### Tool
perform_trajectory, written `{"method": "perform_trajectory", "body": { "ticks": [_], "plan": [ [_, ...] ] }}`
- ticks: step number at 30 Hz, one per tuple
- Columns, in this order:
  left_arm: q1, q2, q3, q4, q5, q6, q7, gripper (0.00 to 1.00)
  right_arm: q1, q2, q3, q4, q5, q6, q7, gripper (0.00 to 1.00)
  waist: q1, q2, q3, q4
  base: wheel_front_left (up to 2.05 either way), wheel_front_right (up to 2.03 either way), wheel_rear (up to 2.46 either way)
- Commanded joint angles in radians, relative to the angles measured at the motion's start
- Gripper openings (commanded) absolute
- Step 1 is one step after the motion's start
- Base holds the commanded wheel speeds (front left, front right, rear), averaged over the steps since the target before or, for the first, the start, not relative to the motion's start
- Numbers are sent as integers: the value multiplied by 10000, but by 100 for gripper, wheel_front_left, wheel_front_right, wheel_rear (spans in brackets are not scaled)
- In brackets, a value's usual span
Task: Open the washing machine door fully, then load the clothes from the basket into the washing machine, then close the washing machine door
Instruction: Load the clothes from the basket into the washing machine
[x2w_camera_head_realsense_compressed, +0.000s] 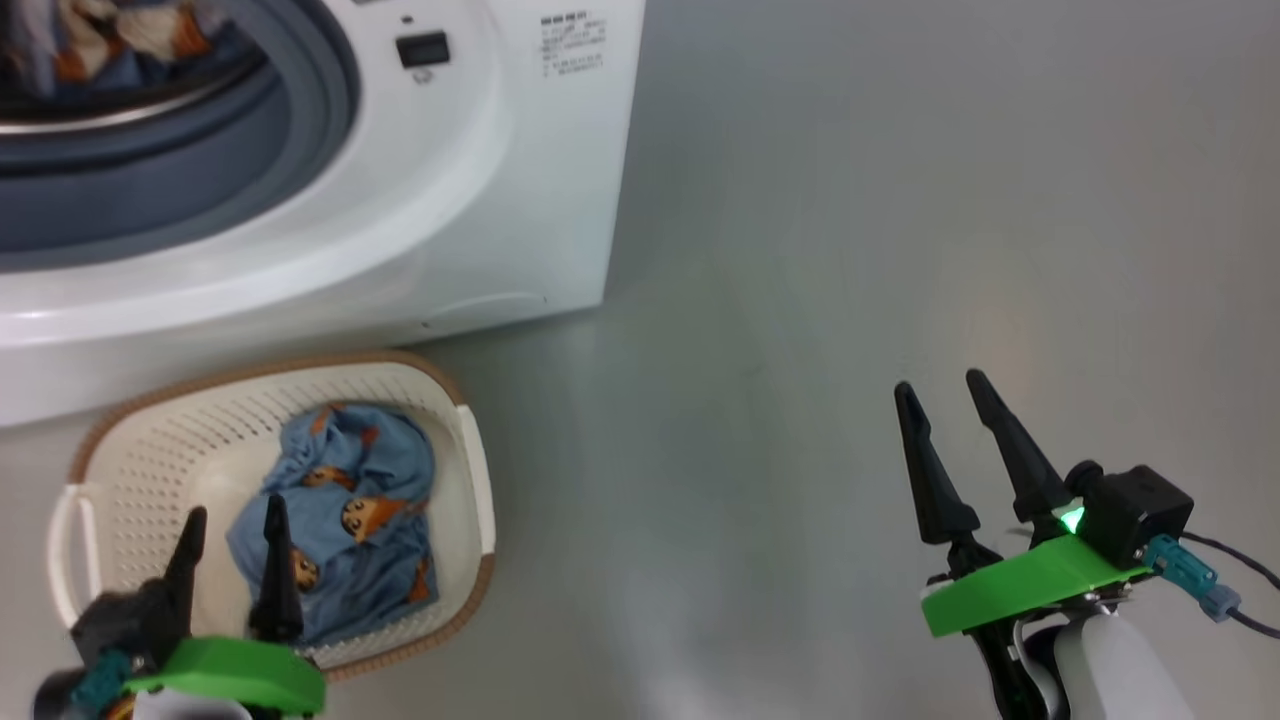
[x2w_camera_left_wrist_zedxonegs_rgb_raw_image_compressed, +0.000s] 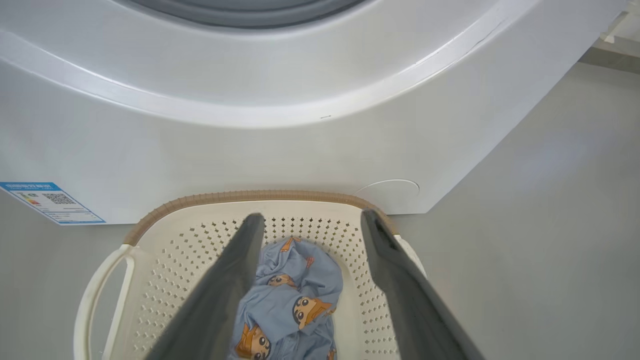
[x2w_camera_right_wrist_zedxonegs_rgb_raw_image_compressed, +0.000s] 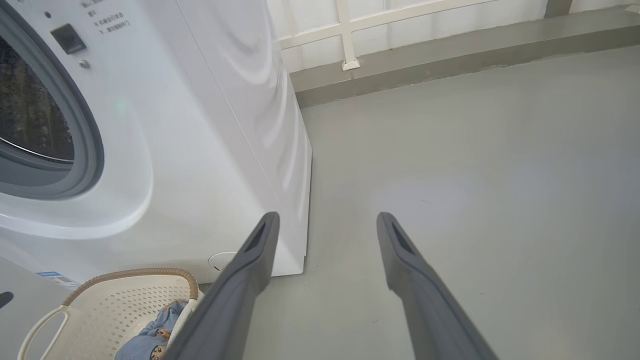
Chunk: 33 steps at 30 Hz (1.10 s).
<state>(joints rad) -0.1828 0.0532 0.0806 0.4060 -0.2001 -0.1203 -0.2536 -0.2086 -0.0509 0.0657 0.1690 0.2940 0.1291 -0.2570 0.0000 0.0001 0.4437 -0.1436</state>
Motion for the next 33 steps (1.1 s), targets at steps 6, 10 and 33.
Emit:
{"method": "perform_trajectory", "body": {
  "ticks": [6,10,33],
  "plan": [
    [-1189,870,-477,1256,-431,-98,-82,100,-366,7,319,-407,149,16,-48,100,0,-1,1488,-349,0,0,0],
    [-1824,1497,-950,2044,-872,-100,-82,100,-550,7,401,-521,286,16,-48,100,0,-1,2035,-511,0,0,0],
    [-4479,3247,-4286,5000,-2620,-103,-76,100,-1087,7,515,-1006,653,16,-48,100,0,-1,4151,-632,0,0,0]
  ]
}}
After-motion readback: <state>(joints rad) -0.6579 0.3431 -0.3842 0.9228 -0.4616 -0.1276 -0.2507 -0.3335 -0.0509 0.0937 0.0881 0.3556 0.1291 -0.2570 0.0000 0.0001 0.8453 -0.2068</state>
